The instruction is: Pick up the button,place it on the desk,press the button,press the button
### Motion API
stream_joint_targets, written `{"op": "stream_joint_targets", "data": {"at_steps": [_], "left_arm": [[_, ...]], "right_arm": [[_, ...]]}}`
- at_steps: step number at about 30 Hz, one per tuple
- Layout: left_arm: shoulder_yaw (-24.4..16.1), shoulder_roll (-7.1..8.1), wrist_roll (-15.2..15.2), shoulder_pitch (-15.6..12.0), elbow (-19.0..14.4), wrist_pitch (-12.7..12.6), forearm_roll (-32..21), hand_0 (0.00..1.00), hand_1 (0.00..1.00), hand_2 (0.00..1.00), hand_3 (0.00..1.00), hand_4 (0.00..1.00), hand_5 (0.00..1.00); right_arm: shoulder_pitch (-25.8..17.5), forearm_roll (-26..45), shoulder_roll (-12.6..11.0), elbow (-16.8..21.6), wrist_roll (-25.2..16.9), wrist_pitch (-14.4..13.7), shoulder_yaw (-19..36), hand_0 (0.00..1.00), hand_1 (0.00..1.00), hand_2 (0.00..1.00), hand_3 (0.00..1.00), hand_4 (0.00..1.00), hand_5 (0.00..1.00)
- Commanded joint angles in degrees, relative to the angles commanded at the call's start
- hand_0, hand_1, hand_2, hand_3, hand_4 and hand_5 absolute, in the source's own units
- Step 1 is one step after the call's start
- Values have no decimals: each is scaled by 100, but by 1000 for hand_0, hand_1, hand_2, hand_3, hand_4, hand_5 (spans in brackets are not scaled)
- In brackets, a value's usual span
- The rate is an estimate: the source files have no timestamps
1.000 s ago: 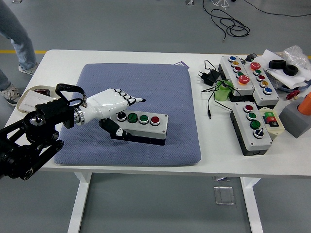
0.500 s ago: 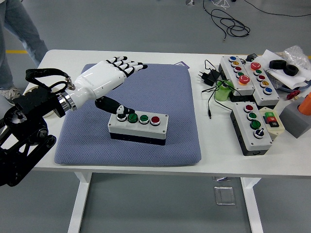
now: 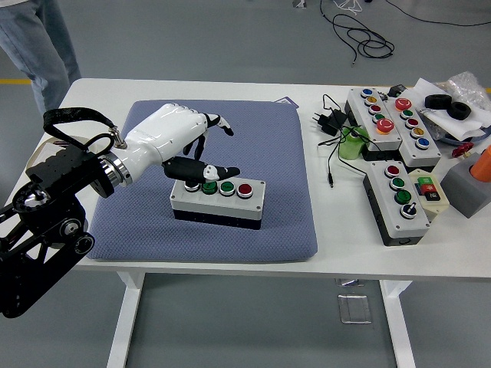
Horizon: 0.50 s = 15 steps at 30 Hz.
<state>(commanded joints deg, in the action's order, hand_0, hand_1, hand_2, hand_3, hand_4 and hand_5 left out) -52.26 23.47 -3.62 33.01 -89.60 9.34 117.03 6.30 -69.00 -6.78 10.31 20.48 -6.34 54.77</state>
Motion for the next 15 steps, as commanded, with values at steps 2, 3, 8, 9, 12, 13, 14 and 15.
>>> {"op": "stream_joint_targets", "data": {"at_steps": [2, 3, 8, 9, 12, 13, 14, 15], "left_arm": [[85, -24, -68, -13, 36, 80, -105, 25, 2, 25, 674, 711, 998], [106, -31, -84, -16, 46, 94, -131, 25, 2, 25, 674, 711, 998], [211, -48, -151, 1, 95, 189, -176, 24, 2, 19, 679, 688, 998], [227, -46, -161, 7, 111, 199, -180, 24, 2, 19, 679, 688, 998], [280, -50, -178, 17, 157, 200, -174, 24, 2, 19, 683, 677, 998], [306, -56, -187, 19, 175, 197, -171, 24, 2, 19, 683, 677, 998], [343, -67, -196, 22, 203, 188, -155, 24, 2, 19, 683, 677, 998], [363, -73, -200, 24, 219, 182, -144, 24, 2, 19, 683, 677, 998]], "right_arm": [[-2, 5, 1, 0, 0, -3, 1, 633, 549, 623, 569, 313, 248], [-3, 6, 2, 0, 0, -4, 2, 633, 549, 623, 569, 313, 248], [0, 5, 3, 0, 1, 0, -2, 633, 549, 621, 568, 313, 247], [1, 11, 3, 0, -1, -1, -5, 633, 549, 621, 568, 313, 247], [3, 9, 2, 0, -2, -1, -2, 632, 549, 622, 569, 313, 246], [4, 8, 1, 0, -2, 0, -5, 632, 549, 622, 569, 313, 246], [3, 9, 1, 0, -4, 1, -8, 632, 549, 622, 569, 313, 246], [2, 10, 0, 0, -4, 1, -9, 632, 549, 622, 569, 313, 246]]}}
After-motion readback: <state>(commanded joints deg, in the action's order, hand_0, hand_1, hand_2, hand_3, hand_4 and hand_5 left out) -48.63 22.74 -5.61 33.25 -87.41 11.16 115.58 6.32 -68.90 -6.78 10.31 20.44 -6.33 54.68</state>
